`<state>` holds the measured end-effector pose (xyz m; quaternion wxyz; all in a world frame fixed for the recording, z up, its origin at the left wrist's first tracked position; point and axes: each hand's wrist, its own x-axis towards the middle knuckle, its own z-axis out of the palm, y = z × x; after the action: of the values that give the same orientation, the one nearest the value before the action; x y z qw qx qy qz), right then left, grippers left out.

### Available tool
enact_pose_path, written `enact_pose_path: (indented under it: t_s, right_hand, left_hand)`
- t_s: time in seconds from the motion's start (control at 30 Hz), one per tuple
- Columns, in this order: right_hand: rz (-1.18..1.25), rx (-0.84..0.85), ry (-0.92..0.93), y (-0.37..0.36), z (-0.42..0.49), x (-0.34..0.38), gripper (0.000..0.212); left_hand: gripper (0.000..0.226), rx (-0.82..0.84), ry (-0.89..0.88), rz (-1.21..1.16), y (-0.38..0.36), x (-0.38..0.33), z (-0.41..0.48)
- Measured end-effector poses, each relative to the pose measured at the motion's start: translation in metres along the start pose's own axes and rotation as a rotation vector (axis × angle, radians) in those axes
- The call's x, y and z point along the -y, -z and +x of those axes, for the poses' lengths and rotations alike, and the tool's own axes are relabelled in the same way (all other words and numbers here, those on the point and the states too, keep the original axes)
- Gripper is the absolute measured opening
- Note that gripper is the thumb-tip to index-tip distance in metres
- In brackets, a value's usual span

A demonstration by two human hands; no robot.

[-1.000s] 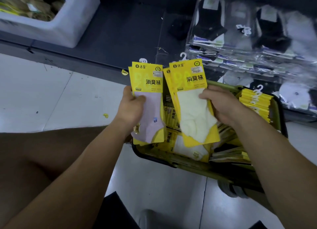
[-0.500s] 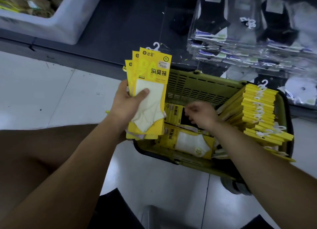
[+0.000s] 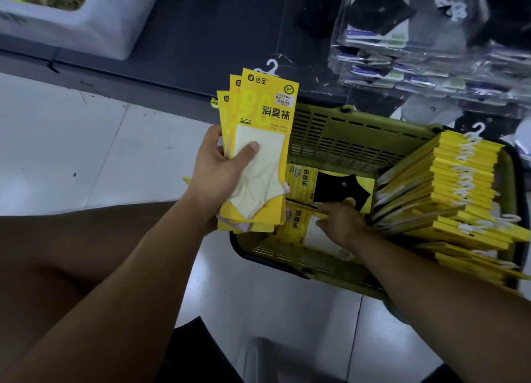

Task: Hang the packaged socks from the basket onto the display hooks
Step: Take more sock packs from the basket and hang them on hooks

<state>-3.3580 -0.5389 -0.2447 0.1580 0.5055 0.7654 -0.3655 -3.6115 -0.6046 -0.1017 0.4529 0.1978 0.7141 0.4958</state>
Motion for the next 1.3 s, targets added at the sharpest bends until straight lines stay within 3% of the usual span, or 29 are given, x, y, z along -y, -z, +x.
enact_pose_path:
  t_s: [0.23, 0.37, 0.5, 0.7, 0.77, 0.87, 0.97, 1.03, 1.13, 1.17, 1.3]
  right_hand:
    - [-0.060, -0.008, 0.008, 0.002, -0.001, 0.004, 0.039]
    - [0.148, 0.037, -0.131, 0.010, 0.001, 0.004, 0.025]
    - [0.271, -0.046, -0.225, 0.041, -0.001, 0.007, 0.025]
    - [0.870, -0.418, -0.157, 0.088, -0.032, 0.029, 0.008]
    - [1.023, -0.499, -0.091, 0.101, -0.047, 0.041, 0.028]
    - [1.263, -0.466, 0.009, 0.119, -0.061, 0.063, 0.042]
    - [1.466, -0.333, 0.048, 0.128, -0.062, 0.092, 0.025]
    - [1.454, -0.250, 0.049, 0.126, -0.061, 0.109, 0.012]
    - [1.196, -0.197, 0.078, 0.115, -0.061, 0.122, 0.015]
    - [1.104, -0.199, 0.104, 0.112, -0.061, 0.124, 0.013]
    - [1.020, -0.266, 0.134, 0.106, -0.049, 0.114, 0.008]
  left_hand:
    - [0.051, -0.007, 0.003, -0.009, 0.000, 0.001, 0.001]
    - [0.055, -0.019, 0.006, -0.008, 0.000, 0.001, 0.000]
    - [0.052, -0.038, 0.033, -0.025, 0.002, 0.004, 0.001]
    - [0.032, -0.035, 0.042, 0.040, 0.004, 0.003, 0.008]
    - [0.031, -0.038, 0.058, 0.045, 0.006, 0.001, 0.010]
    - [0.024, -0.026, 0.061, 0.045, 0.005, -0.002, 0.005]
    - [0.022, -0.002, 0.063, 0.033, -0.002, -0.007, -0.008]
    - [0.016, 0.024, 0.076, -0.038, -0.007, -0.014, -0.020]
    - [0.066, 0.076, 0.136, -0.156, -0.014, -0.022, -0.034]
    - [0.072, 0.083, 0.129, -0.150, -0.015, -0.022, -0.035]
    - [0.050, 0.074, 0.087, -0.115, -0.010, -0.014, -0.026]
